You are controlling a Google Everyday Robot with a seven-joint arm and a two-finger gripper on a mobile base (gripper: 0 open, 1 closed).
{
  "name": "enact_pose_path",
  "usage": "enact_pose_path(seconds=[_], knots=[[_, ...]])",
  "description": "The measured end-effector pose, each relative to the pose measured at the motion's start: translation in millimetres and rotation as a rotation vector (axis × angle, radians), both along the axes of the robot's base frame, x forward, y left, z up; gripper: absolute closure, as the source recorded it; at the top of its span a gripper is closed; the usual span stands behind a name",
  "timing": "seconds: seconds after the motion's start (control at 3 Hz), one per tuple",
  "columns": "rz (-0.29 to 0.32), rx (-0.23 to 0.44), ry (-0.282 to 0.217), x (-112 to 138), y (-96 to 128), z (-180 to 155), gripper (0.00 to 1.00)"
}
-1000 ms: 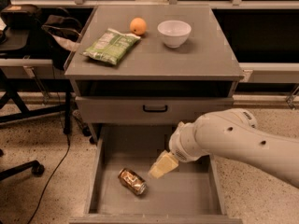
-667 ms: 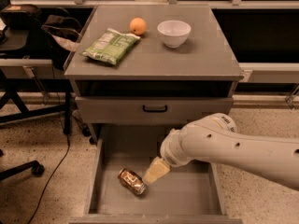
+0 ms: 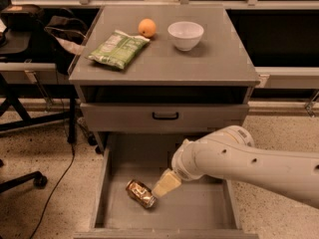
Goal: Pick orange can from middle drawer and place on counter
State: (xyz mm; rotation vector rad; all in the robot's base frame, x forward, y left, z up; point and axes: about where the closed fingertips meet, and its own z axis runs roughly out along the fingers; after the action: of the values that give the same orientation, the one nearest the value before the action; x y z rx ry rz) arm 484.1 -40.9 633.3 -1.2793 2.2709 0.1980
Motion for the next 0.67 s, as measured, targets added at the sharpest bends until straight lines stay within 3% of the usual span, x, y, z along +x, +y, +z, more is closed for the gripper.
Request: enact_pose_path(seconds=[0.67], knots=[[-0.063,0.156,0.06,2.4,21.0,-54.6,0.0]])
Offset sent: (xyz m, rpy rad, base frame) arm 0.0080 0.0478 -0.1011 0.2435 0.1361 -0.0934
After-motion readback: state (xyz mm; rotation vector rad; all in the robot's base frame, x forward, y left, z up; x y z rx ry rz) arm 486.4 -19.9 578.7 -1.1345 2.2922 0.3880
